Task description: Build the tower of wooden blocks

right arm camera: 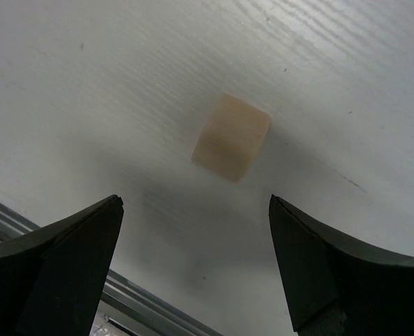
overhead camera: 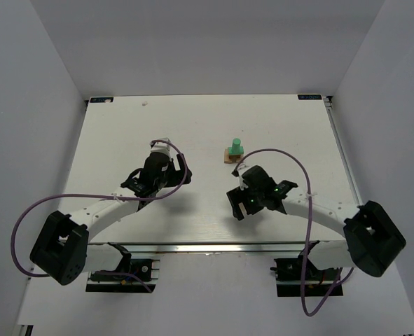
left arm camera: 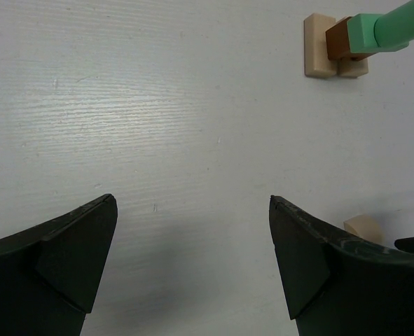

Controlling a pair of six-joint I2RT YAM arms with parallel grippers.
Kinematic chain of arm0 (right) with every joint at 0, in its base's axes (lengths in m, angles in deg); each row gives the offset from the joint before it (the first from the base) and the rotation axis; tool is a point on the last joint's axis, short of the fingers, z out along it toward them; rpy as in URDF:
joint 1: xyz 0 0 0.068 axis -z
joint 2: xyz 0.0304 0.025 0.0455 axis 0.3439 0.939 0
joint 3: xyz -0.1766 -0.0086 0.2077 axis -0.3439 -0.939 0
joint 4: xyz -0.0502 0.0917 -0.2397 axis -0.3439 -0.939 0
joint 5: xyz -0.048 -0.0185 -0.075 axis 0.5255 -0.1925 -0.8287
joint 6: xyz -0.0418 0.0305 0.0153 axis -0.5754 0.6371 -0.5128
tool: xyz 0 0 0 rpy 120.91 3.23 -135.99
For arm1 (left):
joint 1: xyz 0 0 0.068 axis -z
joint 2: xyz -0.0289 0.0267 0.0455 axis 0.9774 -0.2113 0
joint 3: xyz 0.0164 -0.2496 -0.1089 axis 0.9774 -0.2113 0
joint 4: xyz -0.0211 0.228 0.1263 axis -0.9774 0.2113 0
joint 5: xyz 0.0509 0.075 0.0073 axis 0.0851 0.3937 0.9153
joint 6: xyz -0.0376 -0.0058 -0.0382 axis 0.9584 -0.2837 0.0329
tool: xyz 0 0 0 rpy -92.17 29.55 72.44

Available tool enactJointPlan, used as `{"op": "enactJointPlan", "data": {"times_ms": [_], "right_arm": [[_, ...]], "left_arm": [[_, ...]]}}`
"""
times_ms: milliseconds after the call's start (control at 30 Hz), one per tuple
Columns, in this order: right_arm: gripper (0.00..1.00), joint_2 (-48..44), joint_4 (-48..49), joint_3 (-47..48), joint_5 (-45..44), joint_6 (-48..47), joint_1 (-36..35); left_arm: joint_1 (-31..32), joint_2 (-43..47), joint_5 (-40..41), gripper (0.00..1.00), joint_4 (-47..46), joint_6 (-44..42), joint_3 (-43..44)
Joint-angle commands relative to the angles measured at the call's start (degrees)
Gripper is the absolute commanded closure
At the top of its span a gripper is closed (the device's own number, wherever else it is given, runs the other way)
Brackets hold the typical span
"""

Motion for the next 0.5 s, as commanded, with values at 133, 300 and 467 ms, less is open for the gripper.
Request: {"op": "enactJointPlan", "data": {"times_ms": [133, 300, 467], "right_arm": [[0.14, 6.2, 2.0, 3.5, -8.3, 4.6, -2.5], [0.18, 6.5, 5.1, 2.8, -8.6, 4.7, -2.6], [0.22, 8.4, 6.4, 3.7, -8.9, 5.0, -2.6]], "left_arm": [[-0.3, 1.2, -0.5, 0.02, -0.9, 0.0, -0.8], [-0.3, 1.5, -1.5, 0.02, -1.7, -0.5, -1.2], [-0.3, 1.7, -1.4, 0.02, -1.6, -0.6, -1.1]]}}
